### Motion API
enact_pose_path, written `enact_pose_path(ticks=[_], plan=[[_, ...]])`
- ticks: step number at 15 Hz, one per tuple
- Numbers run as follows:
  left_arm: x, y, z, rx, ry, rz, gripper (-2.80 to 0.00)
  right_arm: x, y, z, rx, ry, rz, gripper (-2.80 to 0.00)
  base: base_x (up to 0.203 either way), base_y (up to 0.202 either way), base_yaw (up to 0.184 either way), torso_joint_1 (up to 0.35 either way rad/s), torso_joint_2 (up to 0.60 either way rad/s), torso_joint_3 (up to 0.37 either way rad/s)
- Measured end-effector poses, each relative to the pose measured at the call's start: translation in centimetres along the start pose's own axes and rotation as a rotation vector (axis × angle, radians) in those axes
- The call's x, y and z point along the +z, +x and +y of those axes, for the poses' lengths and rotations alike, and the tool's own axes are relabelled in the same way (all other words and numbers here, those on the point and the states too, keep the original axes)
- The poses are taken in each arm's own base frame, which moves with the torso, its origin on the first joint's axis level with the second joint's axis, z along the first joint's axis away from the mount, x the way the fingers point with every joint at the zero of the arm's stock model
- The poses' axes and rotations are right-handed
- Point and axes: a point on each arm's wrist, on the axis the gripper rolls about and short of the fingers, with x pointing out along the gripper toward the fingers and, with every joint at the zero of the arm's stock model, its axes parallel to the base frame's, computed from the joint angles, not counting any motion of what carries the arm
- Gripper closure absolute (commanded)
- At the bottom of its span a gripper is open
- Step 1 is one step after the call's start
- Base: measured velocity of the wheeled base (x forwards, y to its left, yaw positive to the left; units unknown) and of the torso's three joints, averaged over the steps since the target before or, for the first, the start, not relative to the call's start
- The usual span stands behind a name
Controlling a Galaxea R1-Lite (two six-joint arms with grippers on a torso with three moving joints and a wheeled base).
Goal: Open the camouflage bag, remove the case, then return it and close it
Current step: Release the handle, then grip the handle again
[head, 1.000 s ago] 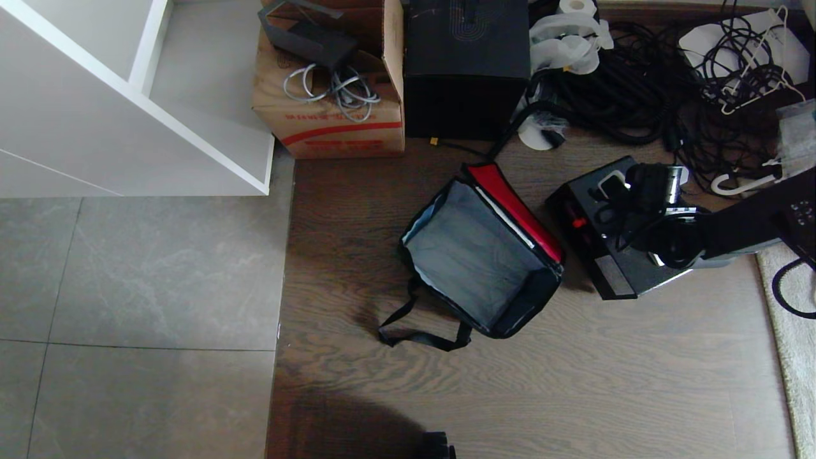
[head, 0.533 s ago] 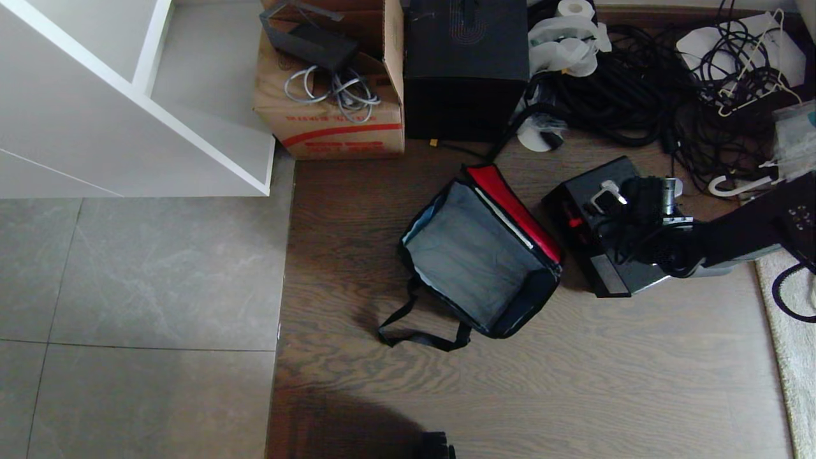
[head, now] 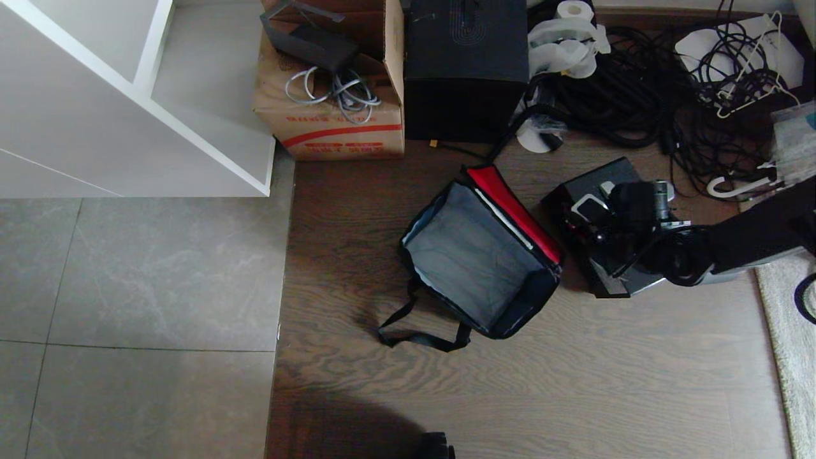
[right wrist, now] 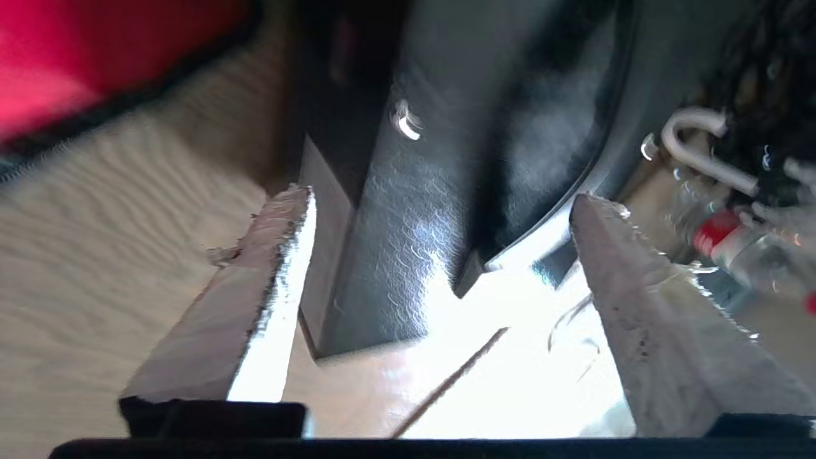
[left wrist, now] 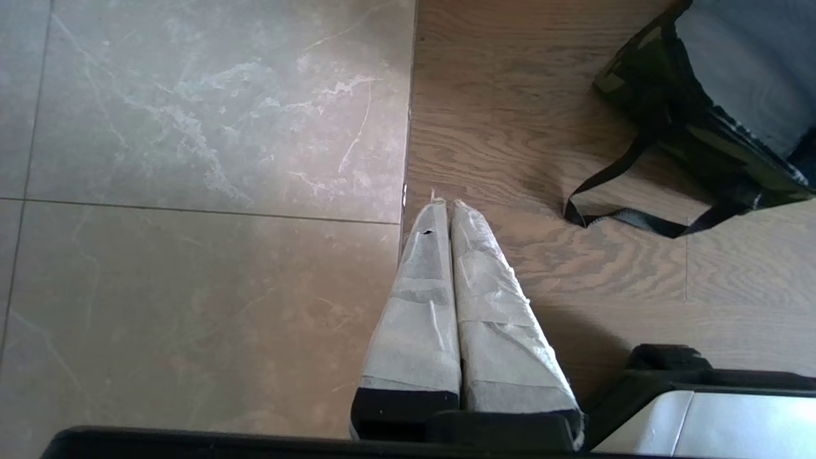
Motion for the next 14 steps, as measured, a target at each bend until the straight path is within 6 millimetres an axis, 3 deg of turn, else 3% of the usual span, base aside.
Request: enact_pose_path(ticks=[1,4,7,11,14], plan=[[0.0,0.0,0.0,0.000,0.000,0.000,0.00,0.0,-0.6,-0.4,-0.001,0.001,-0.004,0.00,0.000,0.000,0.000,0.000,0.00,0.000],[0.0,0.0,0.0,0.000,0.000,0.000,0.00,-0.6,-3.1,-2.0,0.005,0.009,-0.021,0.00,0.000,0.000,0.000,0.000,0.00,0.000],[0.0,0.0,0.0,0.000,0.000,0.000,0.00,-2.8,-6.4,-3.0,0.072,-0.006,-0.015,0.00,0.000,0.000,0.000,0.000,0.00,0.000],[0.0,0.0,0.0,0.000,0.000,0.000,0.00,-6.8,-12.2,-3.6,0.084,0.013,-0.006,0.00,0.000,0.000,0.000,0.000,0.00,0.000],[0.0,0.0,0.0,0.000,0.000,0.000,0.00,-11.0,-17.2,-3.0,0.092,0.119,0.008,0.00,0.000,0.000,0.000,0.000,0.00,0.000]])
